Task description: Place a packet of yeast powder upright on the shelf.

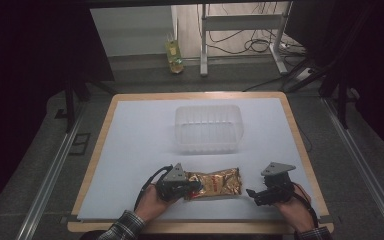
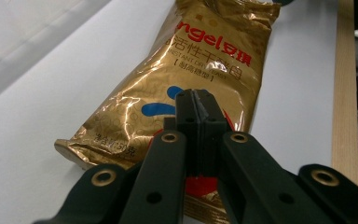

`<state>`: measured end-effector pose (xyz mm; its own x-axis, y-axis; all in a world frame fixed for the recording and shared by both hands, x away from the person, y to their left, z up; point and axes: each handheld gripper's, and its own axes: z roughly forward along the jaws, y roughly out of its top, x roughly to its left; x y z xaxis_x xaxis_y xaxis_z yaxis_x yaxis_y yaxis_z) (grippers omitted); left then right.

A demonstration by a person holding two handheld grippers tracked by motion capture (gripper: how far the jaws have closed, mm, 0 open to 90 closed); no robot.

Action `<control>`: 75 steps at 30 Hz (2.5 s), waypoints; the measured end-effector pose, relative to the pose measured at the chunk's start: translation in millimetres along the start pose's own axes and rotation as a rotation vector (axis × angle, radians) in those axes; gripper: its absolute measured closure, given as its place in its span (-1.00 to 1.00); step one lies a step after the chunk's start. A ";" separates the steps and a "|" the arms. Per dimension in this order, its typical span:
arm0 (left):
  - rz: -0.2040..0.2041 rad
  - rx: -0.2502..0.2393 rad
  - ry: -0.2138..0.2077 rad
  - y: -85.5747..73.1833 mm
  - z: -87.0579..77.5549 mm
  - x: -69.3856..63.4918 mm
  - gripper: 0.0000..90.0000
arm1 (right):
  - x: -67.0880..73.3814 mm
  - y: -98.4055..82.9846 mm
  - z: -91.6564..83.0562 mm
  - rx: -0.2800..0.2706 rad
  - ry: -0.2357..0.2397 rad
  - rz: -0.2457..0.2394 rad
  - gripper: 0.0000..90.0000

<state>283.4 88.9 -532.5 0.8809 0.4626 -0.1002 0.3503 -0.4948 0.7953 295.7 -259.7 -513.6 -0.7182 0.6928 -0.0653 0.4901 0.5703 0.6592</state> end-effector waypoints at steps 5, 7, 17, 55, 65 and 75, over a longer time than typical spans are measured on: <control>0.031 0.012 0.030 -1.5 -0.5 -3.6 0.99 | 1.6 0.9 -0.1 -0.003 0.015 0.006 -0.91; 0.026 0.014 0.027 -2.2 -1.0 -2.9 1.00 | 1.9 1.2 -0.9 -0.008 0.022 0.007 -0.91; -0.014 0.026 0.021 -10.7 -6.6 4.5 1.00 | 1.6 1.7 -2.5 -0.017 0.085 0.037 -0.91; 0.022 0.082 0.050 -16.5 -2.6 6.0 0.99 | 36.1 41.8 41.9 -0.005 0.414 0.091 -0.90; 0.014 0.085 0.045 -16.2 -3.0 7.1 0.99 | 38.0 57.5 44.2 -0.004 0.467 0.148 -0.88; 0.016 0.087 0.046 -15.9 -3.1 7.2 0.99 | 44.1 76.5 42.4 0.015 0.444 0.212 -0.37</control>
<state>283.1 102.4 -544.0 0.8716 0.4868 -0.0585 0.3643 -0.5632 0.7416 322.5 -166.8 -497.8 -0.7417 0.5406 0.3970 0.6528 0.4458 0.6125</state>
